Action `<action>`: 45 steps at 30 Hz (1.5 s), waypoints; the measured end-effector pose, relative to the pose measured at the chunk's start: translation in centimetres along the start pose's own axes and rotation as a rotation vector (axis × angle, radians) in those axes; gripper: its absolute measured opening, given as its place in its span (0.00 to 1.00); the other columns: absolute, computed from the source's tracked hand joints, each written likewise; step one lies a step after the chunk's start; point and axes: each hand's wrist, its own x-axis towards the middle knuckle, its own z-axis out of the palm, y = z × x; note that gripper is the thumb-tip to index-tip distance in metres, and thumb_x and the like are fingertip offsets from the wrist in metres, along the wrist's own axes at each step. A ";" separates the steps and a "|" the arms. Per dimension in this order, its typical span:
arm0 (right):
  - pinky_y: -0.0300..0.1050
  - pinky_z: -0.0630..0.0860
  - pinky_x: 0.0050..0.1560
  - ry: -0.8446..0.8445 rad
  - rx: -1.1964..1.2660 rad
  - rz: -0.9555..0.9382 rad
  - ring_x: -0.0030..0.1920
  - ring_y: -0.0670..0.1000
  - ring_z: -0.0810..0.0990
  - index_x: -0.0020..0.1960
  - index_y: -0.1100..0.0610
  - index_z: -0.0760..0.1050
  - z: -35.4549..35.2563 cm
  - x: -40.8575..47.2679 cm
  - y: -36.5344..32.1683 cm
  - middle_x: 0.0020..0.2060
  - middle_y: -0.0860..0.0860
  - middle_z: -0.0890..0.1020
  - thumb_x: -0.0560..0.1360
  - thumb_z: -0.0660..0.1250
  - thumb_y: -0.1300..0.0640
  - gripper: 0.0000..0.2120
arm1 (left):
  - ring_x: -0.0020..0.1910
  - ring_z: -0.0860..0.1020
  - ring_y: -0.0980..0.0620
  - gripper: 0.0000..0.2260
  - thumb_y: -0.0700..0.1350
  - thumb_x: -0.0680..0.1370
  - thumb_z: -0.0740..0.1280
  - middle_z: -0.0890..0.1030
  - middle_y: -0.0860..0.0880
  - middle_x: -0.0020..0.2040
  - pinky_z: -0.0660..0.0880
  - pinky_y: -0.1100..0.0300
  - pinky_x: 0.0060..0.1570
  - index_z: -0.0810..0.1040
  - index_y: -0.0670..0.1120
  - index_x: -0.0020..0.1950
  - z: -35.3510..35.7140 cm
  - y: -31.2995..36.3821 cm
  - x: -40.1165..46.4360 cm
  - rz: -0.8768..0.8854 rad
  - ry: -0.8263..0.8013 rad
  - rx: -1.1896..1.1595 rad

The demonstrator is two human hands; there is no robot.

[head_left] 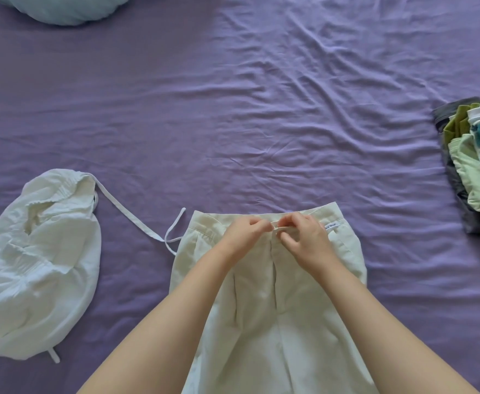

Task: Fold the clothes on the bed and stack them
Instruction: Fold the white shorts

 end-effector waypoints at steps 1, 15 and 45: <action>0.41 0.60 0.54 -0.016 0.010 0.011 0.56 0.50 0.73 0.52 0.54 0.76 -0.1 0.0 0.1 0.48 0.44 0.79 0.74 0.67 0.58 0.07 | 0.32 0.61 0.55 0.13 0.53 0.70 0.67 0.62 0.54 0.30 0.57 0.58 0.35 0.67 0.51 0.29 -0.1 0.0 -0.2 0.023 -0.036 0.013; 0.56 0.69 0.62 0.003 0.097 -0.052 0.58 0.53 0.75 0.57 0.58 0.78 -1.1 -0.9 -0.5 0.48 0.44 0.75 0.71 0.73 0.61 0.14 | 0.24 0.66 0.63 0.09 0.46 0.79 0.65 0.68 0.57 0.27 0.62 0.67 0.29 0.78 0.48 0.40 -0.1 -0.5 0.9 0.096 -0.011 0.124; 0.50 0.61 0.66 0.048 -0.292 0.353 0.70 0.58 0.61 0.75 0.59 0.56 -3.5 0.4 4.0 0.71 0.57 0.65 0.74 0.68 0.47 0.36 | 0.69 0.64 0.43 0.32 0.48 0.74 0.70 0.66 0.43 0.70 0.64 0.51 0.65 0.61 0.44 0.74 -5.6 -4.3 -2.0 -0.158 0.587 0.512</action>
